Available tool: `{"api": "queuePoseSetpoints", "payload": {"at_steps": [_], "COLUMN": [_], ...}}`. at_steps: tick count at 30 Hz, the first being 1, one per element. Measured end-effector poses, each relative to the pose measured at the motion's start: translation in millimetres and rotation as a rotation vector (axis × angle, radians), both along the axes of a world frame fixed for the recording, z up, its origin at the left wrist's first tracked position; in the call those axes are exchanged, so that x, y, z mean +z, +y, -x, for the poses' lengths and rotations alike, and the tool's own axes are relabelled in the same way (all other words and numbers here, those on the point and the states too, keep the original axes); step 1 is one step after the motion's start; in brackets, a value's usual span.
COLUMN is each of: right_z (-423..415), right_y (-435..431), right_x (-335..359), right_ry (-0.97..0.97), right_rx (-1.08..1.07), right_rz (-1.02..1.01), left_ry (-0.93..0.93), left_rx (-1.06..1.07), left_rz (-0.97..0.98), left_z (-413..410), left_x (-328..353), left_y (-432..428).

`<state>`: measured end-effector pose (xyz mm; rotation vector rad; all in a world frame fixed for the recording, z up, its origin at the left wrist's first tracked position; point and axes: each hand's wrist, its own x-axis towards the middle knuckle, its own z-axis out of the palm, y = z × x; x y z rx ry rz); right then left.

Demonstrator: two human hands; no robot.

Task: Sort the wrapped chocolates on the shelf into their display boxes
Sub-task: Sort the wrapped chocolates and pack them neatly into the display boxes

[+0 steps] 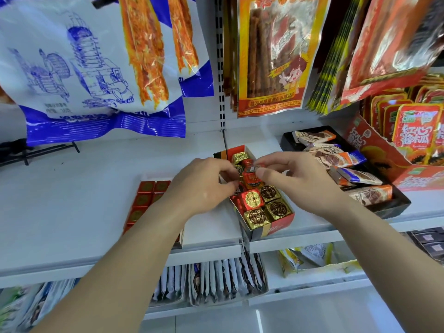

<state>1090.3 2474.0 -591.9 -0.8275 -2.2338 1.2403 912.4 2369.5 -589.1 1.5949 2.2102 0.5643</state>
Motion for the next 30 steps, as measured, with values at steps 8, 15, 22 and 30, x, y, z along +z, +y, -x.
{"api": "queuePoseSetpoints", "payload": {"at_steps": [8,15,22,30], "right_z": [-6.8,-6.5,-11.3,-10.4], "right_y": [3.7,3.4,5.3,-0.6], "right_x": [-7.6,-12.0,-2.1,3.3], "right_ry": [-0.11,-0.043,0.213,0.243], "right_rx": [0.019,-0.002,0.025,-0.006], "right_rz": [-0.084,-0.045,0.138,0.223], "left_ry": [-0.17,-0.208,-0.413,-0.654], "left_rx": [0.007,-0.024,0.128,0.132], "left_rz": [0.011,-0.051,-0.242,-0.283], "left_z": [0.1,0.2,5.5,-6.4], "left_x": [-3.2,1.8,13.5,21.5], "left_y": [2.5,2.4,-9.4,-14.9]}}
